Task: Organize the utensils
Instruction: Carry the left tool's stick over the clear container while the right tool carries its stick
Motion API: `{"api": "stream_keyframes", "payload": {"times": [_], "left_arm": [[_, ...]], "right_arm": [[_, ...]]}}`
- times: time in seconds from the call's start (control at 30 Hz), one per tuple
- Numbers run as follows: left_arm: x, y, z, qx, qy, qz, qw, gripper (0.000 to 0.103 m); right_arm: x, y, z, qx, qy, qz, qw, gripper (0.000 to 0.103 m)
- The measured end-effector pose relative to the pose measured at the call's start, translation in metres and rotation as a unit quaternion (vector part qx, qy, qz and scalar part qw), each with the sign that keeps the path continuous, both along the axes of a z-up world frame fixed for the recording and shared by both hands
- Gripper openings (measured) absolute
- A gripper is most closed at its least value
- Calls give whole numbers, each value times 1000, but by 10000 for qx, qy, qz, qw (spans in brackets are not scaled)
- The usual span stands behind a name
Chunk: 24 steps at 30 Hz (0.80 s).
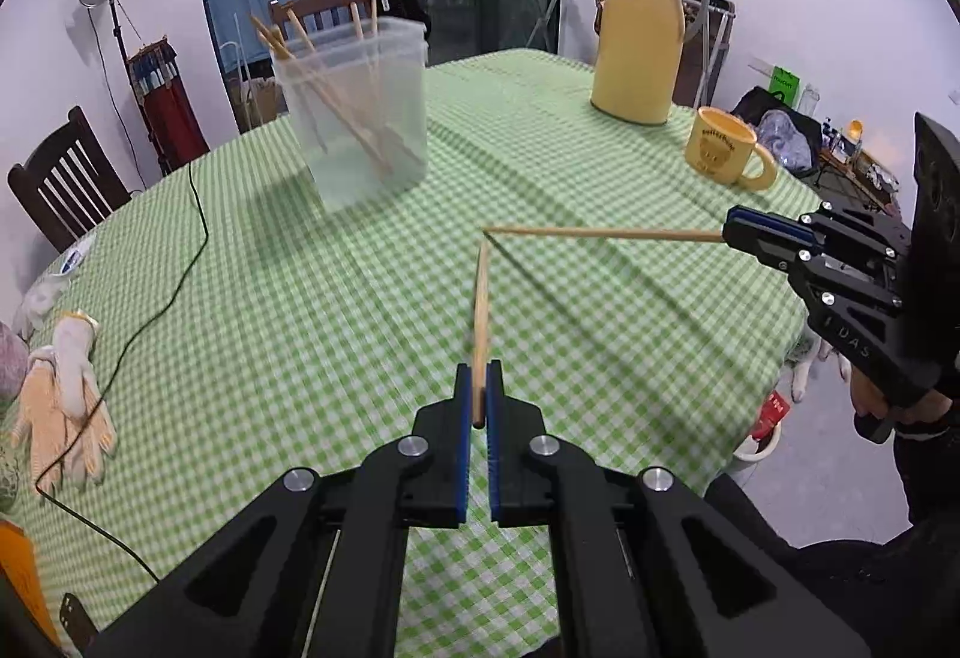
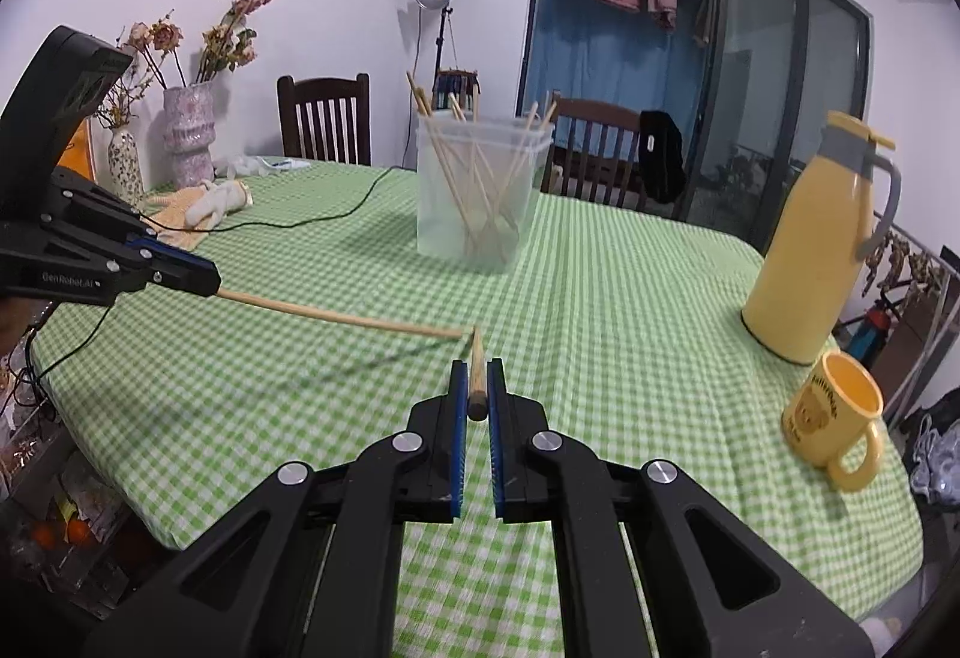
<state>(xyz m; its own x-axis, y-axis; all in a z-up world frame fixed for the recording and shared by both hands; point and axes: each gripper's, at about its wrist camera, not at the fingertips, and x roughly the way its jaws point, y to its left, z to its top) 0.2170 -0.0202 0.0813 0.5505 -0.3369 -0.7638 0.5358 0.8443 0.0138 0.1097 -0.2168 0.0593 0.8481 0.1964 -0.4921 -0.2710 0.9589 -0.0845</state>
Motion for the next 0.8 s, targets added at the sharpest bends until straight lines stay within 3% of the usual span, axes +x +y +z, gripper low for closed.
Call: {"api": "stream_keyframes", "payload": {"times": [0.33, 0.6, 0.8], "left_arm": [[6, 20, 55, -221, -451, 70, 9987, 1], [19, 35, 87, -495, -657, 279, 9962, 1], [39, 37, 116, -538, -770, 355, 9949, 1]], "right_arm": [[13, -11, 40, 308, -86, 357, 9989, 6], [51, -19, 77, 846, 156, 640, 9942, 6], [75, -15, 104, 865, 172, 792, 9930, 6]]}}
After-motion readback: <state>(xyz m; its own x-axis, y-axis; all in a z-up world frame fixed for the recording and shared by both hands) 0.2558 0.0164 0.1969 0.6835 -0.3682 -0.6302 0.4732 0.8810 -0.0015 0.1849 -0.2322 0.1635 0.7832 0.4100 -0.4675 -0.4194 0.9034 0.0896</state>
